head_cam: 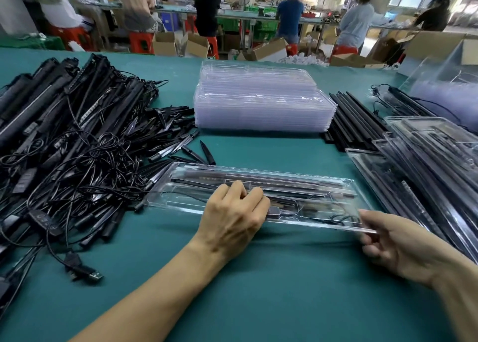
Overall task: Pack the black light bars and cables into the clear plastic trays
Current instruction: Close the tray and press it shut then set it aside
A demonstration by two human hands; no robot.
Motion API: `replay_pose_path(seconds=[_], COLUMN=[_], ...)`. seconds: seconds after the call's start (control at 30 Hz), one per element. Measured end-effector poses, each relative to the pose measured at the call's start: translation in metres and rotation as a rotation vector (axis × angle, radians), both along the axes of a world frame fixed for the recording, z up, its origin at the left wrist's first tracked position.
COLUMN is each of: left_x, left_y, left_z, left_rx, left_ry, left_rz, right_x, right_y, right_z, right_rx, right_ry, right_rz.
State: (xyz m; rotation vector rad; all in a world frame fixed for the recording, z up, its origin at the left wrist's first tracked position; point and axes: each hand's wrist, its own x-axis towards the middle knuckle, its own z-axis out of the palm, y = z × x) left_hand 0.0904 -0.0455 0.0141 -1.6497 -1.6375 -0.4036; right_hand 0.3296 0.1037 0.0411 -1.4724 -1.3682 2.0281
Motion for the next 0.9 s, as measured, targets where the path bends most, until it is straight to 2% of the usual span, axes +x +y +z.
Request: replay_pose_path(seconds=[0.2, 0.4, 0.7, 0.9], left_x=[-0.002, -0.005, -0.006, 0.000], left_y=[-0.001, 0.000, 0.001, 0.000], left_z=[-0.002, -0.003, -0.002, 0.000], left_rx=[0.039, 0.034, 0.006, 0.105], left_ry=[0.031, 0.028, 0.083, 0.070], left_rz=[-0.020, -0.075, -0.028, -0.062], right_x=[-0.008, -0.014, -0.010, -0.013], right_y=[0.002, 0.001, -0.008, -0.010], right_z=[-0.001, -0.004, 0.001, 0.005], right_rx=[0.012, 0.061, -0.035, -0.024], right_ry=[0.109, 0.122, 0.120, 0.110], right_rz=[-0.036, -0.089, -0.129, -0.168])
